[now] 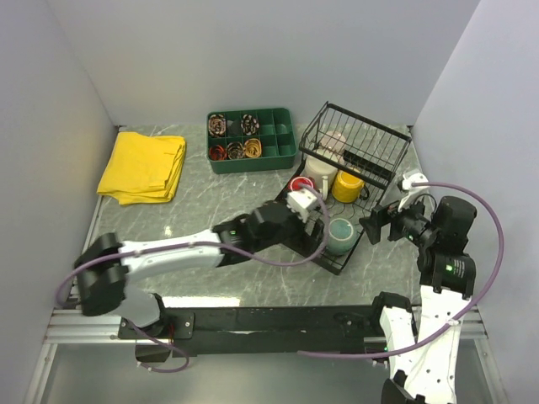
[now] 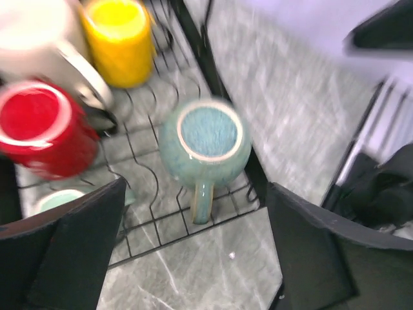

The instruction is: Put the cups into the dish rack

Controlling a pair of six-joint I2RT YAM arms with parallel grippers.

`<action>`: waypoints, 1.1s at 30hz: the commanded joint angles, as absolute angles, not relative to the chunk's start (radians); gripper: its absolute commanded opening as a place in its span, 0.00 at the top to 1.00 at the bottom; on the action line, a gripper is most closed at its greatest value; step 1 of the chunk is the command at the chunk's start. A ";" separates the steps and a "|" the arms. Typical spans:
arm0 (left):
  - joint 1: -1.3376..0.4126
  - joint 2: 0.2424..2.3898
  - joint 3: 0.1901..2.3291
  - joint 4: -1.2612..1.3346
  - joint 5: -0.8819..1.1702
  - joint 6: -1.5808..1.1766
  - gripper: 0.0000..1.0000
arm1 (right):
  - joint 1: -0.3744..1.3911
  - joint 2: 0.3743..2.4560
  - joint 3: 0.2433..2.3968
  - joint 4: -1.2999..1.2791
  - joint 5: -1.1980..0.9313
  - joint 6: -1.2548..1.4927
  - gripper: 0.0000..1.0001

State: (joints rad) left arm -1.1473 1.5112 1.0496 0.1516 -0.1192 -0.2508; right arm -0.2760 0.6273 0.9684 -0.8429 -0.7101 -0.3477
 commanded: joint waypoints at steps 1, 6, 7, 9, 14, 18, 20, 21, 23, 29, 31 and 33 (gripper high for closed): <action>-1.154 1.318 0.979 0.121 -0.231 -0.279 0.03 | -0.285 0.594 1.034 -0.819 -0.629 -0.302 0.00; -1.152 1.116 0.913 0.014 -0.409 -0.328 0.04 | -0.285 0.542 1.042 -0.770 -0.491 -0.198 0.00; -1.151 1.053 0.910 0.000 -0.428 -0.331 0.04 | -0.285 0.511 1.039 -0.737 -0.456 -0.172 0.00; -1.144 0.990 0.910 -0.095 -0.462 -0.339 0.04 | -0.285 0.479 1.037 -0.706 -0.355 -0.103 0.00; -1.088 0.783 0.943 -0.250 -0.509 -0.356 0.04 | -0.305 0.497 1.097 -0.719 -0.252 -0.009 0.00; -1.040 0.658 0.960 -0.354 -0.621 -0.367 0.04 | -0.314 0.494 1.118 -0.701 -0.094 0.052 0.00; -1.022 0.618 0.972 -0.420 -0.669 -0.362 0.04 | -0.314 0.489 1.127 -0.692 -0.051 0.064 0.00; -1.002 0.615 0.995 -0.449 -0.682 -0.362 0.04 | -0.314 0.485 1.131 -0.680 -0.040 0.071 0.00; -0.980 0.623 1.011 -0.506 -0.719 -0.364 0.04 | -0.314 0.463 1.129 -0.663 0.015 0.072 0.00; -0.775 0.666 1.054 -0.520 -0.648 -0.365 0.04 | -0.314 0.442 1.108 -0.652 0.100 0.089 0.00; -0.701 0.705 1.068 -0.525 -0.585 -0.365 0.04 | -0.316 0.434 1.097 -0.649 0.100 0.091 0.00; -0.618 0.730 1.066 -0.500 -0.513 -0.356 0.04 | -0.316 0.430 1.091 -0.640 0.110 0.090 0.00</action>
State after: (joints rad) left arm -0.7322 0.6849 1.0222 -0.5045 -0.6395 -0.3614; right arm -0.3084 0.4393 1.0927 -0.6926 0.0551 0.0708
